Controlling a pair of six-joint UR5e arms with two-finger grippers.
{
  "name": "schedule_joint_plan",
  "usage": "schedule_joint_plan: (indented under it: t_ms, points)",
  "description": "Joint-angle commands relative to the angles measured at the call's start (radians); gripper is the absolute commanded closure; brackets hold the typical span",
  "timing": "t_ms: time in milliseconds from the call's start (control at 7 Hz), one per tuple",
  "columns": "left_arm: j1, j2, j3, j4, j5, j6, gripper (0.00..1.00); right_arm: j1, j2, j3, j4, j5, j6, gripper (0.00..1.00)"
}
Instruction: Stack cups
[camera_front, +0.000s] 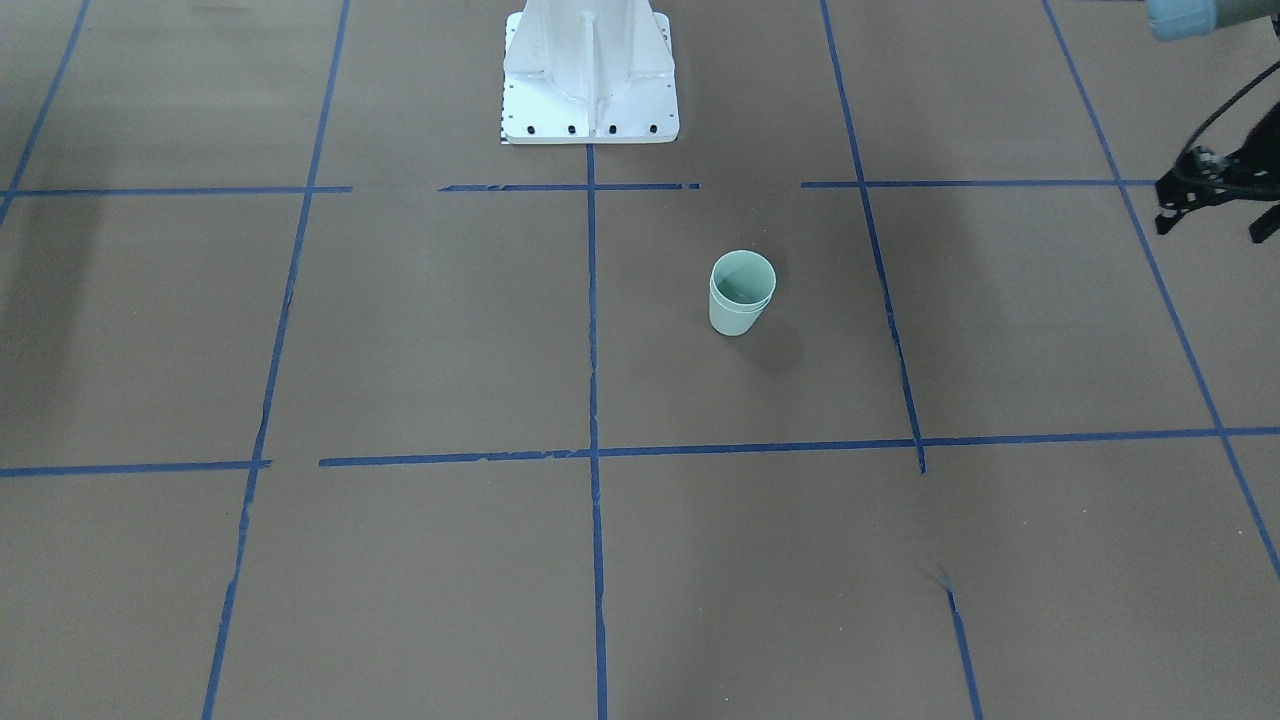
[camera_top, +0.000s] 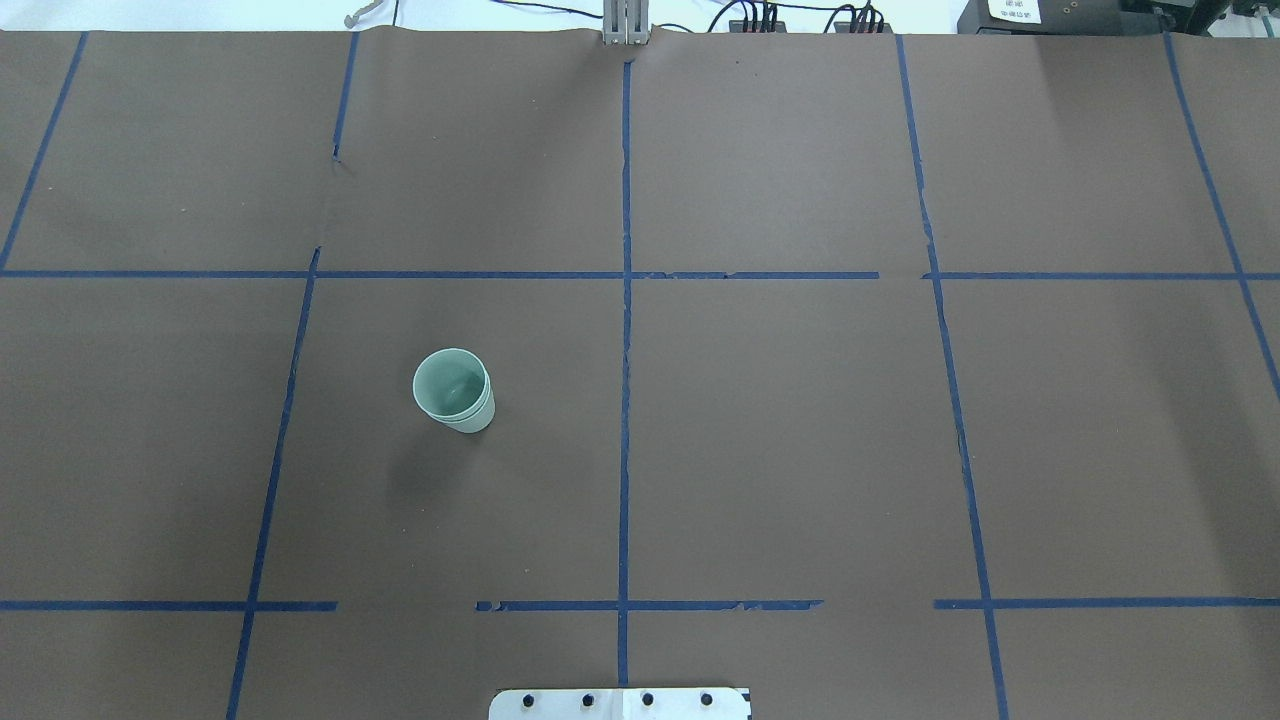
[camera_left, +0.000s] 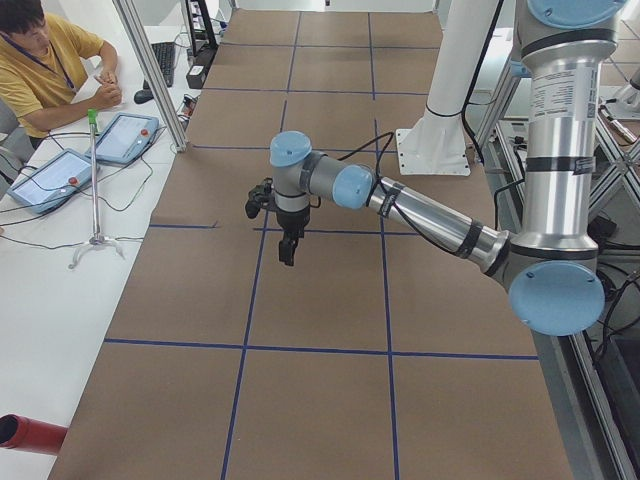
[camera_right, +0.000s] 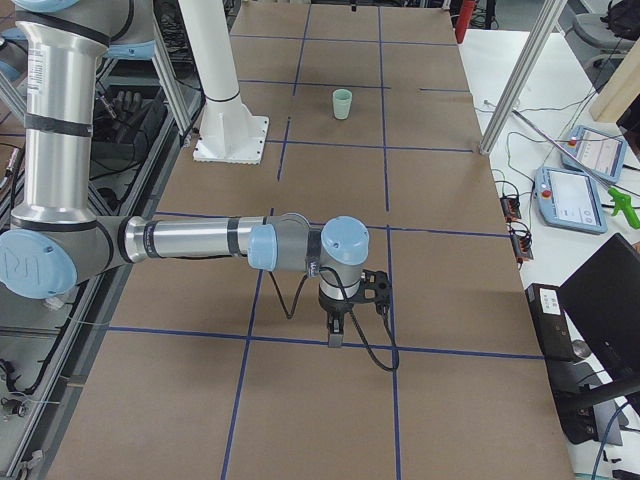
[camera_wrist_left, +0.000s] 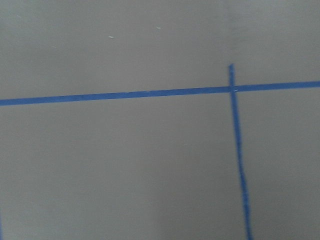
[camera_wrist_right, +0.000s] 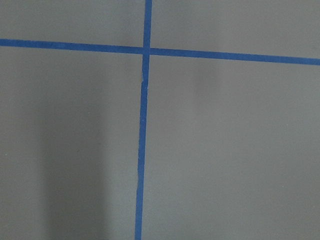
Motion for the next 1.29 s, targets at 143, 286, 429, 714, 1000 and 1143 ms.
schedule_joint_plan:
  t_ms: [143, 286, 429, 714, 1000, 1143]
  points:
    - [-0.182, 0.166, 0.141, -0.161, -0.053, 0.182, 0.00, -0.001, 0.000, 0.000, 0.000, 0.000, 0.000, 0.00]
    - [-0.184, 0.176, 0.141, -0.179, -0.098, 0.173, 0.00, -0.001, 0.000, 0.000, 0.000, 0.000, 0.000, 0.00]
    - [-0.183, 0.176, 0.148, -0.179, -0.112, 0.175, 0.00, 0.001, 0.000, 0.000, 0.000, 0.000, 0.000, 0.00]
    - [-0.183, 0.167, 0.172, -0.187, -0.106, 0.179, 0.00, -0.001, -0.001, 0.000, 0.000, 0.000, 0.000, 0.00]
    - [-0.184, 0.175, 0.169, -0.190, -0.104, 0.184, 0.00, 0.001, 0.000, 0.000, 0.000, 0.000, 0.000, 0.00]
    - [-0.184, 0.175, 0.171, -0.190, -0.104, 0.184, 0.00, 0.001, 0.000, 0.000, 0.000, 0.000, 0.000, 0.00]
